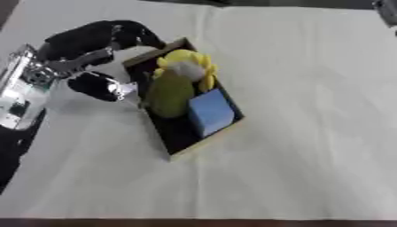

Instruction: Pick up objects on the table and place them in the box.

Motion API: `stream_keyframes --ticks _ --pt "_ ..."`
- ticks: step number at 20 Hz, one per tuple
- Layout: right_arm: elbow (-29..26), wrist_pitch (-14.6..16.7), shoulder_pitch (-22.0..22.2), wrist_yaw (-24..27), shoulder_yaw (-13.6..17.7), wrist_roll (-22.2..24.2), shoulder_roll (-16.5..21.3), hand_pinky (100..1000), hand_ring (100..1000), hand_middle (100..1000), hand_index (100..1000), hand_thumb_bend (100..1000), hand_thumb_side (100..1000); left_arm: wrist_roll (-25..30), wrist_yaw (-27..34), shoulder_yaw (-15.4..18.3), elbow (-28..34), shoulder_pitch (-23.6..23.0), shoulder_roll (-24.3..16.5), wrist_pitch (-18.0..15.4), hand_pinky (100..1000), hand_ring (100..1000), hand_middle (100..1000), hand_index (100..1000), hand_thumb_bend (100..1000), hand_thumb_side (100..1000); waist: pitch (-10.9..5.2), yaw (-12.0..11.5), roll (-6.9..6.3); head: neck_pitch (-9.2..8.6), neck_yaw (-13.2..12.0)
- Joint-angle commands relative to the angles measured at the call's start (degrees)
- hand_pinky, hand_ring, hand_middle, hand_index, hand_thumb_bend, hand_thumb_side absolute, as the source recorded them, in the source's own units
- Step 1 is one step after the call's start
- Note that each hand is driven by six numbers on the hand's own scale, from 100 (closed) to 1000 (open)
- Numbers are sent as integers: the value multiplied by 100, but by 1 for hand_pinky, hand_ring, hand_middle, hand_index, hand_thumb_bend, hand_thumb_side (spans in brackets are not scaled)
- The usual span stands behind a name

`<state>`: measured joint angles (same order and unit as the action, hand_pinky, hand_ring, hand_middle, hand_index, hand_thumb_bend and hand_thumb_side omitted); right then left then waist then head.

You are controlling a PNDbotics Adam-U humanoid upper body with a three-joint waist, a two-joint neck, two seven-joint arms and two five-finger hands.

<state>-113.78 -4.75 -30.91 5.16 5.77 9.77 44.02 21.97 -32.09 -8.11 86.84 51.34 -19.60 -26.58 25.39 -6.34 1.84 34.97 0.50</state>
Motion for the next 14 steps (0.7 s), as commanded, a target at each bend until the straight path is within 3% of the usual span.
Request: stream_keyframes --ticks 1,3,4,5,7,10,14 --pt "-81 34 -73 31 107 -45 109 885 771 588 747 100 438 -291 941 453 761 -158 -288 625 868 793 728 860 100 544 -171 -8 2 -91 64" --pt "-81 69 -89 35 111 -59 108 884 772 590 748 100 441 -504 1519 775 1197 -364 -434 1020 854 778 712 852 100 571 -179 -21 4 -100 107" --pt "-81 93 -98 37 113 -68 107 884 772 590 748 100 456 -667 1779 941 1423 -467 -516 1180 850 773 705 848 100 690 -185 -27 6 -100 126" --pt "-81 119 -111 40 115 -82 105 884 772 590 748 100 445 -859 2009 1098 1636 -568 -597 1311 848 770 702 845 100 570 -191 -33 10 -100 141" --pt "-81 191 -153 73 116 -148 96 881 770 586 743 100 462 -1221 2390 1346 2002 -775 -760 1487 858 791 707 836 100 565 -199 -42 19 -98 161" --pt "-81 387 -222 230 102 -389 91 882 772 588 744 100 470 -1796 2956 1671 2450 -1155 -1041 1510 858 794 713 836 100 568 -200 -52 33 -103 179" --pt "-81 689 -276 432 106 -824 76 881 774 594 746 100 485 -2619 3566 2166 2745 -1761 -1356 1231 840 790 727 842 100 582 -196 -70 69 -129 182"
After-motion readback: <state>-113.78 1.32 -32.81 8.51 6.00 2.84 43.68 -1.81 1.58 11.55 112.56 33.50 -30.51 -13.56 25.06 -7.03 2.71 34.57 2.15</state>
